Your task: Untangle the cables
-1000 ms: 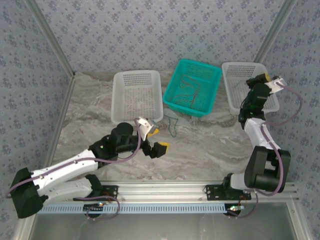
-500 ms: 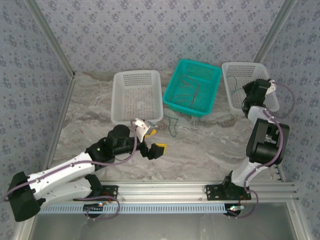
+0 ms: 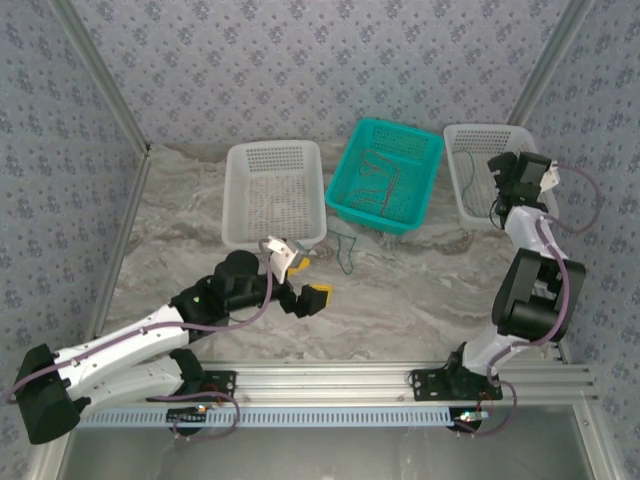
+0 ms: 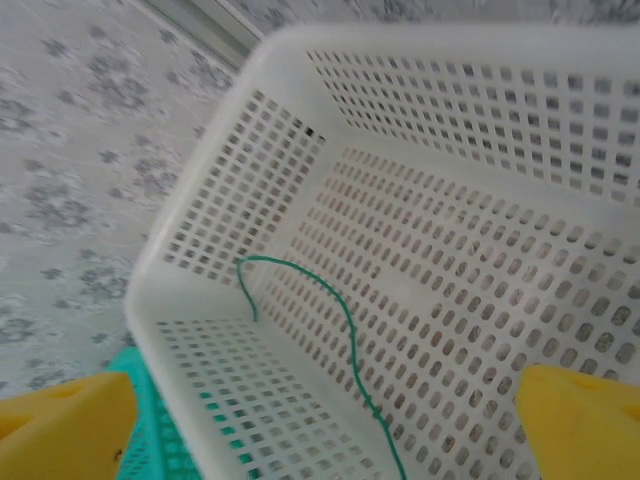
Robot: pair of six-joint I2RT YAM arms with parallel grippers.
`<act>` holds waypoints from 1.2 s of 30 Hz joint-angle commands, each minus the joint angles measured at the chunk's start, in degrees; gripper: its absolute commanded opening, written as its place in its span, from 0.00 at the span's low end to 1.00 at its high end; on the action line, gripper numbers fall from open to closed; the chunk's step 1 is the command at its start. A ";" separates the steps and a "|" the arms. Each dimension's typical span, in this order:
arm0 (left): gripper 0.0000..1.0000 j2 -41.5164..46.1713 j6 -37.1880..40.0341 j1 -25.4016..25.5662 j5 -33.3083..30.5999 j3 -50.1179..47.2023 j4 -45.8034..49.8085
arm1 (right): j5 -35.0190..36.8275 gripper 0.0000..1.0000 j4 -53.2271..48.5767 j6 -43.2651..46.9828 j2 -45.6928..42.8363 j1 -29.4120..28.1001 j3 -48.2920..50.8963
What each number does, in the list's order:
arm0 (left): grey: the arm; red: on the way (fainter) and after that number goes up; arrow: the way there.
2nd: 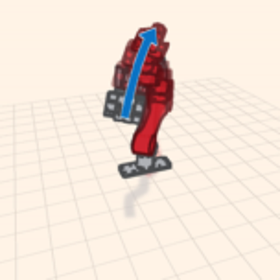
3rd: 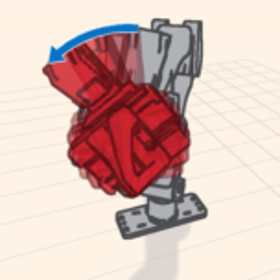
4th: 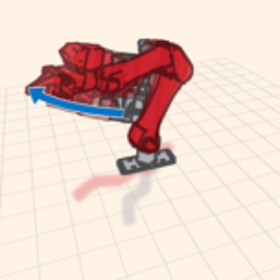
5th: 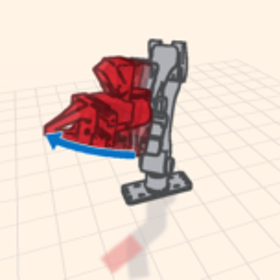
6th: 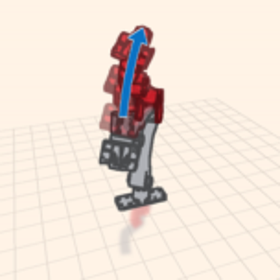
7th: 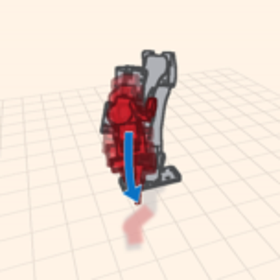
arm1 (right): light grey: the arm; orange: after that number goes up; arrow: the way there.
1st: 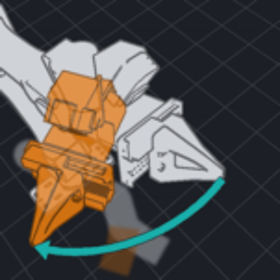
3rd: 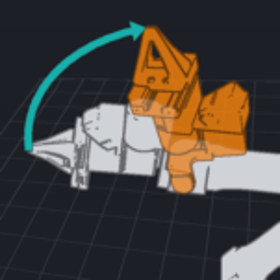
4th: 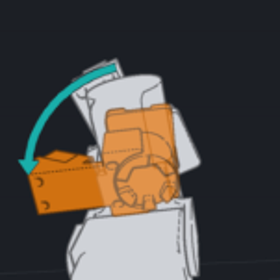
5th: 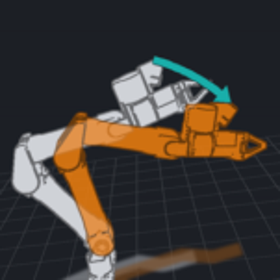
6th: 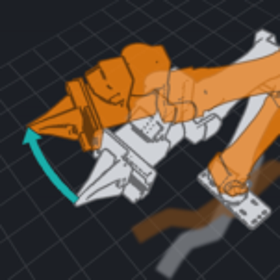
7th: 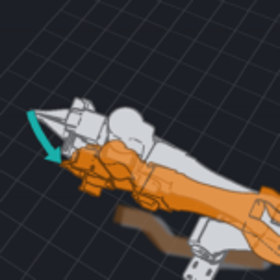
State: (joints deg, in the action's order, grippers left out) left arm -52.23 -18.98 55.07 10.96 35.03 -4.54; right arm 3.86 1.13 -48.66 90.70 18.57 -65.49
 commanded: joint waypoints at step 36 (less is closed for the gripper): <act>0.53 -46.75 -19.66 3.99 -25.32 32.26 17.53 | -12.48 0.95 -47.08 23.50 -30.05 -25.19 -0.89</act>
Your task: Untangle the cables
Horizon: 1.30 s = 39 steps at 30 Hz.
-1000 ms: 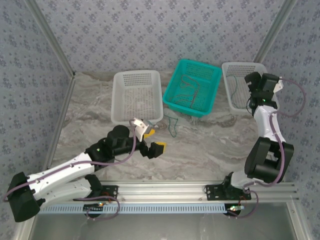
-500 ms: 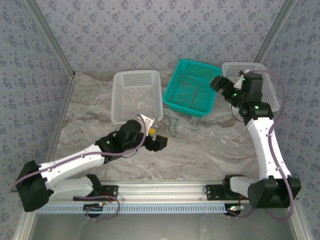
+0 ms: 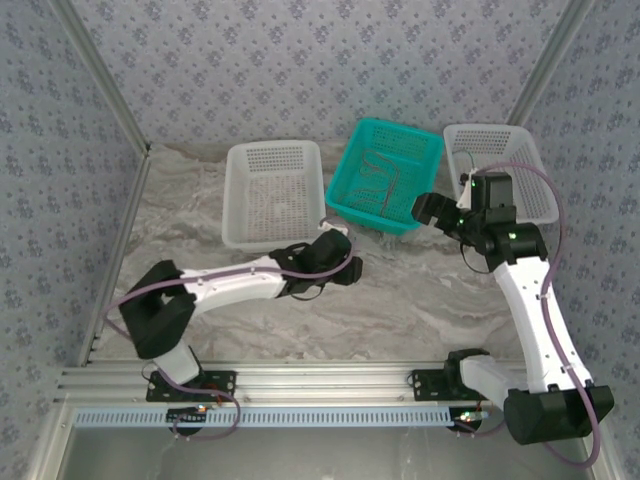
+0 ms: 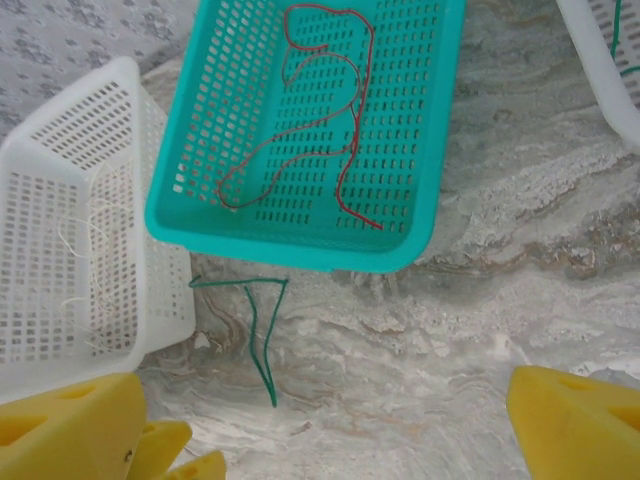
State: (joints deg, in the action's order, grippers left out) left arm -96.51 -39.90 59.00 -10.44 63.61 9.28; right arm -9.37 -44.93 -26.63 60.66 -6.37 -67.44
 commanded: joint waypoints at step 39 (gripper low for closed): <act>0.00 4.92 9.87 -0.12 13.28 4.79 12.72 | -14.40 0.96 20.37 19.20 -14.75 -4.10 16.35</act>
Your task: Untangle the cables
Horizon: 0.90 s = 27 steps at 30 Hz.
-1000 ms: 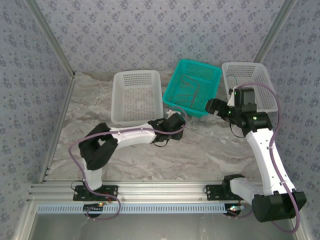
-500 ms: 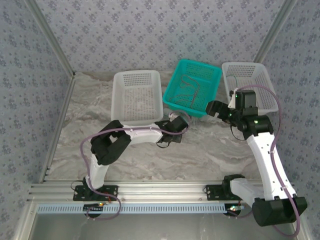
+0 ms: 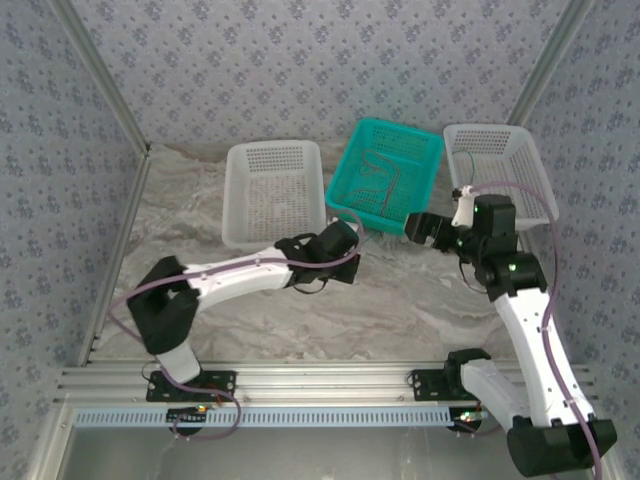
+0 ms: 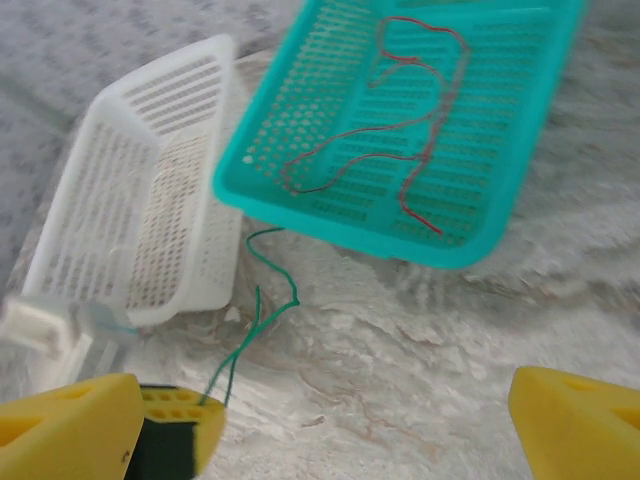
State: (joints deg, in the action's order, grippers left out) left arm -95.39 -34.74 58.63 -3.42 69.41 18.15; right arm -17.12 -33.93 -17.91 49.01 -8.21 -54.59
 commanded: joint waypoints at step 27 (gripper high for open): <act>0.00 18.60 9.54 -4.31 30.44 0.07 10.29 | 0.97 0.69 70.19 39.25 -6.70 -19.26 33.33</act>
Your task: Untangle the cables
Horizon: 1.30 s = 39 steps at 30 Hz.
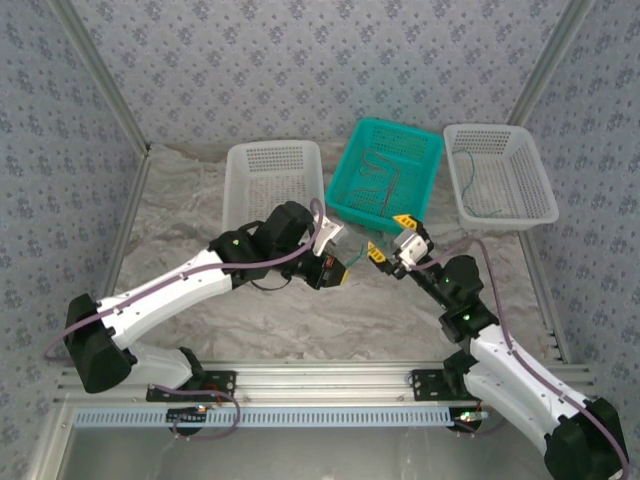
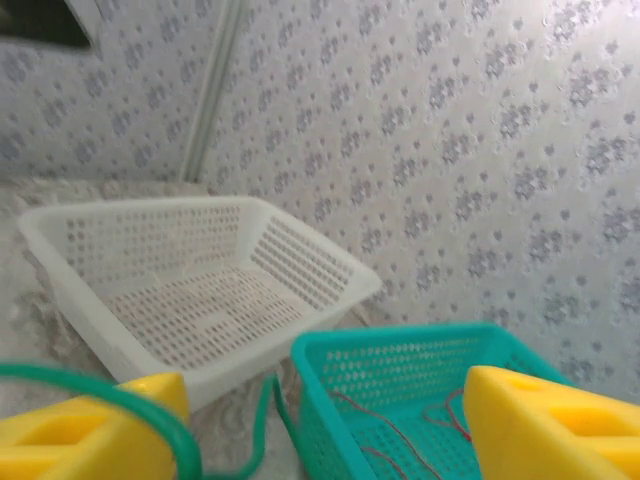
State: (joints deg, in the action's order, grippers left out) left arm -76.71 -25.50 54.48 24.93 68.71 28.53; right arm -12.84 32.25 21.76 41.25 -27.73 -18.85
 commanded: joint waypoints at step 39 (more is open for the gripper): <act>0.57 26.01 12.62 -0.07 -24.96 -19.14 -14.48 | -6.56 0.00 -48.23 -29.14 11.26 7.16 -33.61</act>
State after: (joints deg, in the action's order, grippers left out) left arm -56.10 -11.14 54.37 -13.21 52.27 28.60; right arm -19.44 -11.22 -2.33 51.59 -20.29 -49.87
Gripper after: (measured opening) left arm 0.552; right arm 0.075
